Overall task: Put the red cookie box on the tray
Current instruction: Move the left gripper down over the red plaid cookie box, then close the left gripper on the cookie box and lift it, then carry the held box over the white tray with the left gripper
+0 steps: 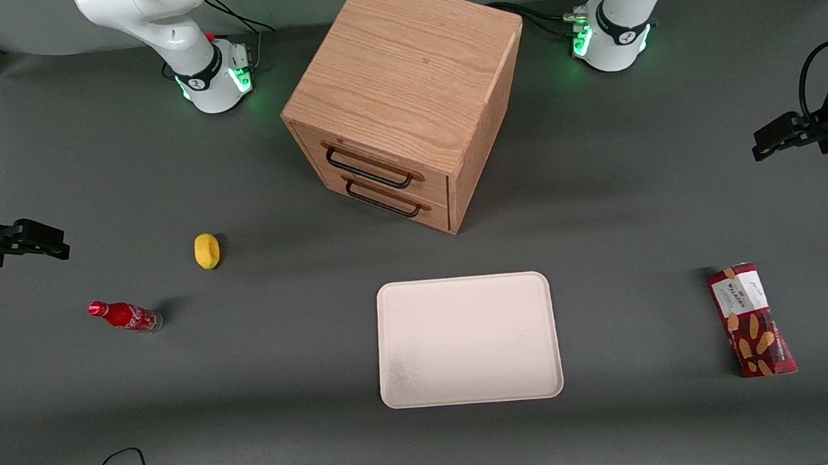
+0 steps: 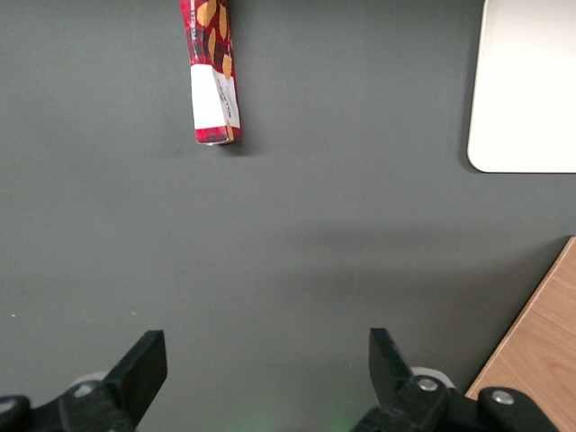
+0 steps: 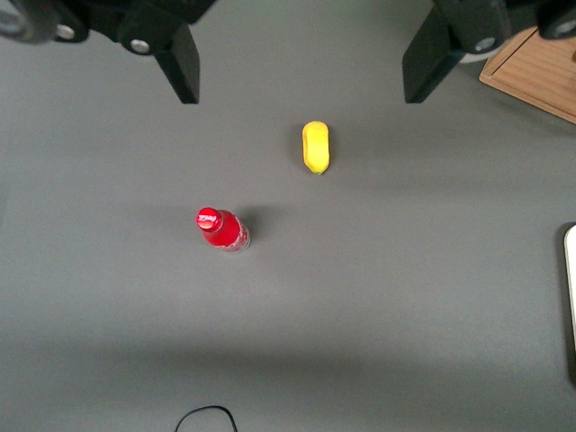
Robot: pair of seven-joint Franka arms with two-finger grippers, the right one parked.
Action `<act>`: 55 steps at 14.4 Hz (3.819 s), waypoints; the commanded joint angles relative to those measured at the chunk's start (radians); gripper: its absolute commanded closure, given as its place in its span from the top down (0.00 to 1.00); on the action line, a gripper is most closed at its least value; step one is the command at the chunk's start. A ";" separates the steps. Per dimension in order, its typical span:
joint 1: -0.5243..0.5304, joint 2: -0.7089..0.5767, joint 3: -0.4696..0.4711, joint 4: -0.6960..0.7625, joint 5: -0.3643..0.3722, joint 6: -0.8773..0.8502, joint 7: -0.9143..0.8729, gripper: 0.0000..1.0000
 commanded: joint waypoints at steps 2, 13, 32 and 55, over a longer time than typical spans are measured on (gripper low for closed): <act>0.009 -0.014 -0.012 -0.018 0.017 0.008 0.031 1.00; 0.060 0.395 0.051 0.150 0.077 0.402 0.074 1.00; 0.045 0.716 0.073 0.164 -0.013 0.706 0.099 0.00; -0.304 0.797 -0.147 0.357 0.108 0.655 -0.493 0.00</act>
